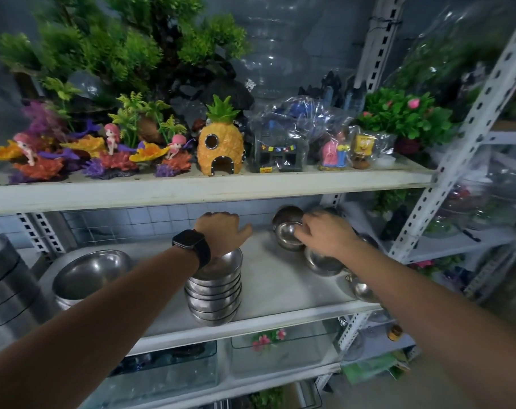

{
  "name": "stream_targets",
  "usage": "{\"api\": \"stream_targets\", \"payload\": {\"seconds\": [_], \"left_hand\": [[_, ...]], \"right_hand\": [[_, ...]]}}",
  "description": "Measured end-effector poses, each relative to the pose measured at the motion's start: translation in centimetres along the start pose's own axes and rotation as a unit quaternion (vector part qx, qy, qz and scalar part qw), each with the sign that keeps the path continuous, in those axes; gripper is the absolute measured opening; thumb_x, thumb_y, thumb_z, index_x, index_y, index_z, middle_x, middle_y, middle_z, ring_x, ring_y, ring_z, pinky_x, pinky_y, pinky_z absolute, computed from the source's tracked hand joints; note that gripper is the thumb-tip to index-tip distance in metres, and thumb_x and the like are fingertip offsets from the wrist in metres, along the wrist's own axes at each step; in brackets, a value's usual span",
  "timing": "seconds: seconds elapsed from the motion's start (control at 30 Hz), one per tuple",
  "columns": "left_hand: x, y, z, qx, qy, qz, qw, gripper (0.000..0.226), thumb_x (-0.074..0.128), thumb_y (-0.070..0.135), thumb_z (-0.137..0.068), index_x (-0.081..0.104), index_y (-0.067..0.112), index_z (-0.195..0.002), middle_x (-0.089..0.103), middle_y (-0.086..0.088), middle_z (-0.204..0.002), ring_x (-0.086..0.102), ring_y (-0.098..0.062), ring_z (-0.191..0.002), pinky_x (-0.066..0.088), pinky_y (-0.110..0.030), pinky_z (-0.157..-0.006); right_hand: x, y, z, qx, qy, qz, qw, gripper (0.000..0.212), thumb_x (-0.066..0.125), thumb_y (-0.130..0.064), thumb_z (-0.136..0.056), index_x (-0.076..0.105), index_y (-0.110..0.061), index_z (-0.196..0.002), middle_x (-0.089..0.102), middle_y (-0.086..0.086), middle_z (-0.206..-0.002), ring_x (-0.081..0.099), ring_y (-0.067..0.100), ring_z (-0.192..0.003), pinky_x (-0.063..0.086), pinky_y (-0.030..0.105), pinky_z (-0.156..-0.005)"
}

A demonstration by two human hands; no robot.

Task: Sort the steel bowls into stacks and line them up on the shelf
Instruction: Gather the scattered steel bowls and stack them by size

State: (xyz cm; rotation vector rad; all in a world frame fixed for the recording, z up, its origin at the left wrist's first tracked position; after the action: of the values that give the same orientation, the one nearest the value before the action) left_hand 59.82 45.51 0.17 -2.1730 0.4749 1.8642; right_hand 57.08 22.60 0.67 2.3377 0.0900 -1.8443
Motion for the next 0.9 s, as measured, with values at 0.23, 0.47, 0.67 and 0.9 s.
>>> {"api": "stream_targets", "payload": {"seconds": [0.23, 0.47, 0.67, 0.9], "left_hand": [[1.9, 6.5, -1.5, 0.066, 0.003, 0.052, 0.996, 0.053, 0.026, 0.055, -0.101, 0.058, 0.016, -0.088, 0.068, -0.005, -0.096, 0.062, -0.027, -0.092, 0.049, -0.036, -0.086], [4.4, 13.9, -2.1, 0.086, -0.007, 0.107, 0.991, 0.043, 0.031, 0.048, -0.105, 0.058, 0.019, -0.086, 0.069, -0.006, -0.095, 0.066, -0.025, -0.092, 0.052, -0.035, -0.085], [7.8, 19.0, -3.2, 0.018, -0.049, 0.030, 0.998, 0.048, 0.026, 0.044, -0.106, 0.058, 0.015, -0.126, 0.068, -0.008, -0.113, 0.064, -0.030, -0.107, 0.048, -0.040, -0.090], [10.2, 21.7, -2.3, -0.016, -0.082, 0.026, 0.996, 0.053, 0.016, 0.048, -0.105, 0.061, 0.020, -0.103, 0.072, -0.003, -0.095, 0.067, -0.024, -0.089, 0.047, -0.037, -0.086]], "right_hand": [[-0.2, 3.3, 3.5, 0.040, 0.017, 0.002, 0.999, 0.052, 0.032, -0.057, -0.093, 0.064, -0.018, -0.107, 0.071, 0.009, -0.102, 0.066, 0.029, -0.090, 0.055, 0.037, -0.075], [0.8, 10.1, 7.6, 0.087, 0.026, 0.013, 0.996, 0.050, 0.032, -0.056, -0.099, 0.061, -0.015, -0.097, 0.066, 0.008, -0.089, 0.064, 0.024, -0.080, 0.053, 0.033, -0.067], [2.2, 13.1, 8.5, 0.054, 0.021, 0.016, 0.998, 0.049, 0.027, -0.056, -0.099, 0.055, -0.016, -0.090, 0.058, 0.003, -0.074, 0.057, 0.020, -0.068, 0.053, 0.031, -0.064], [4.5, 15.8, 9.6, 0.009, 0.015, 0.011, 1.000, 0.049, 0.031, -0.056, -0.100, 0.052, -0.019, -0.075, 0.051, -0.001, -0.064, 0.054, 0.017, -0.058, 0.046, 0.026, -0.053]]}}
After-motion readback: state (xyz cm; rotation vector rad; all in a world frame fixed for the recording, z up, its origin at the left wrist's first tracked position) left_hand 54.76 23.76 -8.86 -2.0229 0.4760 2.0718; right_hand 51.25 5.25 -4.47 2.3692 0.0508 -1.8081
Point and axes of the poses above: each hand's wrist, its own z-axis away from the middle knuckle, its own x-axis out of the palm, y = z × x, the point moved 6 cm from there along -z, towards the middle knuckle
